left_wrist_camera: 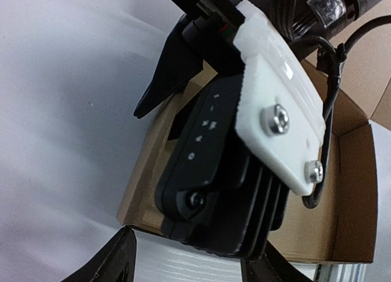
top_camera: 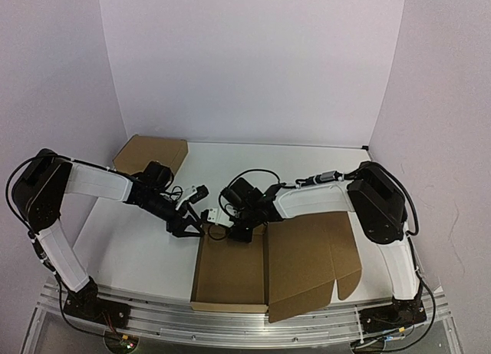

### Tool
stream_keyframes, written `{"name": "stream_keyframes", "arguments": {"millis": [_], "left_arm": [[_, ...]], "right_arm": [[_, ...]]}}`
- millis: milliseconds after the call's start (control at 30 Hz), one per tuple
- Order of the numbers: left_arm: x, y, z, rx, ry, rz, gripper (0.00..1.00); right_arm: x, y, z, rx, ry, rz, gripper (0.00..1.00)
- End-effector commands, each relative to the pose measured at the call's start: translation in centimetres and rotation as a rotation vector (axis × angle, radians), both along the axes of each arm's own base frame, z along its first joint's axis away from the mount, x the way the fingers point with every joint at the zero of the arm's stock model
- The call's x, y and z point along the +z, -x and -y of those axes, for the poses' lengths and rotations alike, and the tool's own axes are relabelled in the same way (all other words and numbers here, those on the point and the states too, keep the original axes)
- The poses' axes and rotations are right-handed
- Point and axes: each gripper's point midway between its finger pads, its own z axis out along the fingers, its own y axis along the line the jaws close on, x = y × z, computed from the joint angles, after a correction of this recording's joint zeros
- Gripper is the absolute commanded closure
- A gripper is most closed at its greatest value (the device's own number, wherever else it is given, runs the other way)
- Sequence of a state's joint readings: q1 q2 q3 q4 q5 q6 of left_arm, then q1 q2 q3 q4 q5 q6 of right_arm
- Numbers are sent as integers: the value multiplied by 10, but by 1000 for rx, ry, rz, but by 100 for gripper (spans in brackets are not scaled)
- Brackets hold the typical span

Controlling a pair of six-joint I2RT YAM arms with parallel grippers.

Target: Fold the paper box

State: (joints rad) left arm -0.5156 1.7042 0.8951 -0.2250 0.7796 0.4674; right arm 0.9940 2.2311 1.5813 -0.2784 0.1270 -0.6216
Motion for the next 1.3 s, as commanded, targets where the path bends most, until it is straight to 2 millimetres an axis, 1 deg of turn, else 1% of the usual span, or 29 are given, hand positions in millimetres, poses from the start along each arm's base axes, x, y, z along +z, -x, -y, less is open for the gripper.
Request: {"name": "stream_keyframes", "arguments": {"millis": [0,100,167,233,333,367,400,433,467,600,767,867,1000,1100,1167,1200,1267], "left_arm": [[6,-5,6,16,26,18,45],[4,-9,6,48,18,8,47],[4,-10,6,59,19,1,48],[3,-9,6,64,17,-7,49],[0,-12,6,88,2,-8,55],[0,-14,5,98,-4,-3,56],[-1,-16,6,107,-9,5,57],[-1,-18,6,114,-12,12,58],[-1,-19,6,116,-13,23,58],[-2,-21,8,114,-30,55,59],[-3,-29,10,121,-56,104,58],[-10,-34,11,138,-103,142,60],[-15,-34,12,147,-135,160,61],[-16,-35,12,153,-141,163,62],[-16,-34,12,151,-141,163,63],[-16,-34,12,152,-141,162,64],[-15,-34,13,154,-137,160,65]], "right_arm": [[-6,18,-4,-15,-19,-58,66],[4,15,-6,-27,-37,-45,53],[12,13,-7,-33,-50,-37,42],[19,11,-8,-49,-66,-31,35],[28,8,-7,-70,-78,-18,26],[28,7,-6,-73,-76,-14,21],[30,7,-5,-75,-75,-9,11],[31,7,-4,-78,-76,-6,3],[34,8,-4,-78,-80,-7,2],[50,17,-9,-44,-132,-41,2],[58,32,-13,-3,-187,-124,2],[63,32,-11,-27,-245,-215,2],[74,21,-6,-87,-309,-291,2],[85,8,-4,-131,-360,-336,5],[80,-3,-3,-164,-362,-349,10],[74,-8,-4,-178,-346,-339,14],[62,-14,-5,-188,-317,-333,17]]}}
